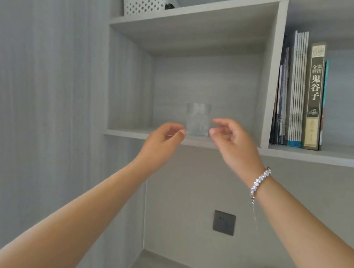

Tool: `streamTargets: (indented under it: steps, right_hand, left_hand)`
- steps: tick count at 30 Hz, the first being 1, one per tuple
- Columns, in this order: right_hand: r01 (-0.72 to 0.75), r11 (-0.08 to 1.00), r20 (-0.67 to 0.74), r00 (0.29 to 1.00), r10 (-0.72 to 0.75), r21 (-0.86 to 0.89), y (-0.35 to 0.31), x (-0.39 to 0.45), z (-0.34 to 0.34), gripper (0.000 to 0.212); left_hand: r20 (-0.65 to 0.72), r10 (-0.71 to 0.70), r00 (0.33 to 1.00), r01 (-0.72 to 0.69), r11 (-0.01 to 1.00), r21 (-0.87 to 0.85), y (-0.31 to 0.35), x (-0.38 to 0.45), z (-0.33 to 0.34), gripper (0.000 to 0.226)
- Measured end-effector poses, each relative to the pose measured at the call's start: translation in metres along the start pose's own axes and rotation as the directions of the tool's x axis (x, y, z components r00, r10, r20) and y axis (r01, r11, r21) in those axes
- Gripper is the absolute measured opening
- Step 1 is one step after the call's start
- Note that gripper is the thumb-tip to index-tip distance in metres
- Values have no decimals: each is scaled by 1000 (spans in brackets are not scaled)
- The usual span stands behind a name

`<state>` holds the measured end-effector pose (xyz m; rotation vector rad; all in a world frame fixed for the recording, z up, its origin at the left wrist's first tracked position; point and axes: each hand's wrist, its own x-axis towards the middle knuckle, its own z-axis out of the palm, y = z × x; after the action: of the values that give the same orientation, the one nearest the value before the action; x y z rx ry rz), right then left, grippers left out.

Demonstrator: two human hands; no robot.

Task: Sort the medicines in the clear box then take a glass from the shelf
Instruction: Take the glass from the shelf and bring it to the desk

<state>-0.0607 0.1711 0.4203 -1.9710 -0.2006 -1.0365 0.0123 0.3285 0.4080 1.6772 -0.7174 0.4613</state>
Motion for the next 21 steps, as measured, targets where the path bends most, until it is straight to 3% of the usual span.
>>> streamTargets:
  steps: [7,11,14,18,21]
  right_hand:
    - [-171,975,-76,984,162,-140,30,59,31,37]
    - [-277,944,-30,961,276,-181,36,90,40,53]
    - [-383,917,32,921,389,-115,39,113,46,65]
    - [-470,882,124,878,462,41,46,137,55,50]
    - [-507,858,148,857,493,80,49,146,57,44]
  left_hand:
    - [80,26,996,-22,999,-49,-39,88,11,24]
    - [141,-87,986,103,989,-109,-49,124,22,42]
    - [221,-167,961,201,969,-141,-45,148,27,54]
    - [355,-187,916,244,962,-125,-45,166,25,40]
    - [449,-155,880,270,941,-205,-51,171,26,34]
